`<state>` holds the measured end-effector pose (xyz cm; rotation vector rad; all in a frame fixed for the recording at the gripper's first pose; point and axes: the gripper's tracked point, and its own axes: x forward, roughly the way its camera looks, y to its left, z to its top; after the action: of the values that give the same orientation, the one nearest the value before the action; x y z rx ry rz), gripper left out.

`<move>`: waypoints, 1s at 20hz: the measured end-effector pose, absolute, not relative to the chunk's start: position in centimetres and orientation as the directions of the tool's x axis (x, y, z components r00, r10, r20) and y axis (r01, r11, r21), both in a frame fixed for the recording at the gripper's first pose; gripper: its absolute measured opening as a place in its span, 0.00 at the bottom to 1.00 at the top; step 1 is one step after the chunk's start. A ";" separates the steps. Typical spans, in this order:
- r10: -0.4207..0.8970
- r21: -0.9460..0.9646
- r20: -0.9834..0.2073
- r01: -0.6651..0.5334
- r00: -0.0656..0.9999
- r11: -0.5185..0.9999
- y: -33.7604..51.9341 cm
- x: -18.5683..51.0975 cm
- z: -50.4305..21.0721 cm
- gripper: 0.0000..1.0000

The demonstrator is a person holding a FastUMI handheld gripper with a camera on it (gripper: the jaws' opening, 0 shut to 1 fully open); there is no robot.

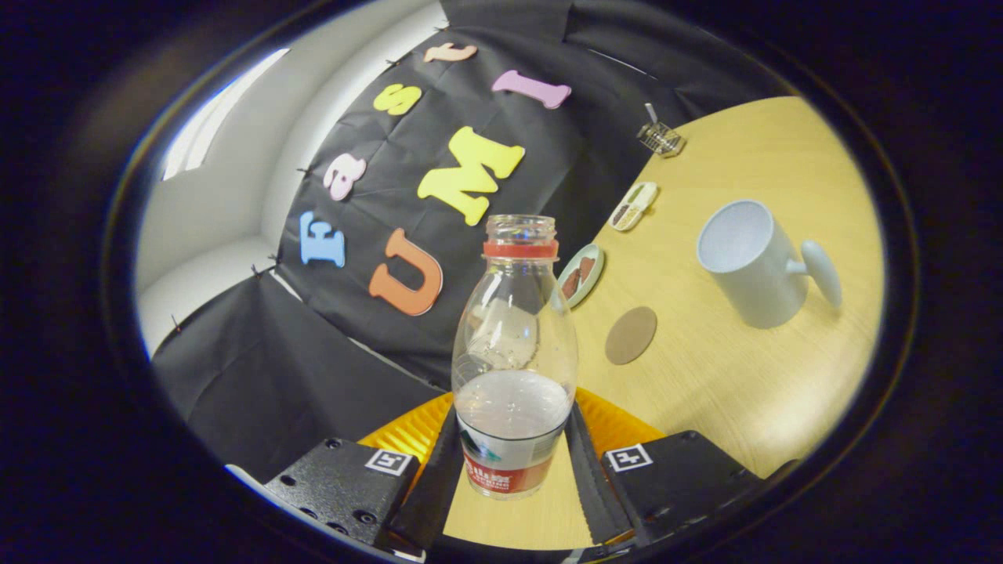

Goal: Take the bottle from table, then pour the juice into the cup, finally place the bottle on the coaster

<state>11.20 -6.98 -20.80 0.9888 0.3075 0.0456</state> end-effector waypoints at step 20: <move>0.141 0.985 -0.166 0.157 0.976 0.070 -7.9 14.3 -19.8 0.74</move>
<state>14.35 -7.93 -19.76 1.5056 0.2415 -0.0125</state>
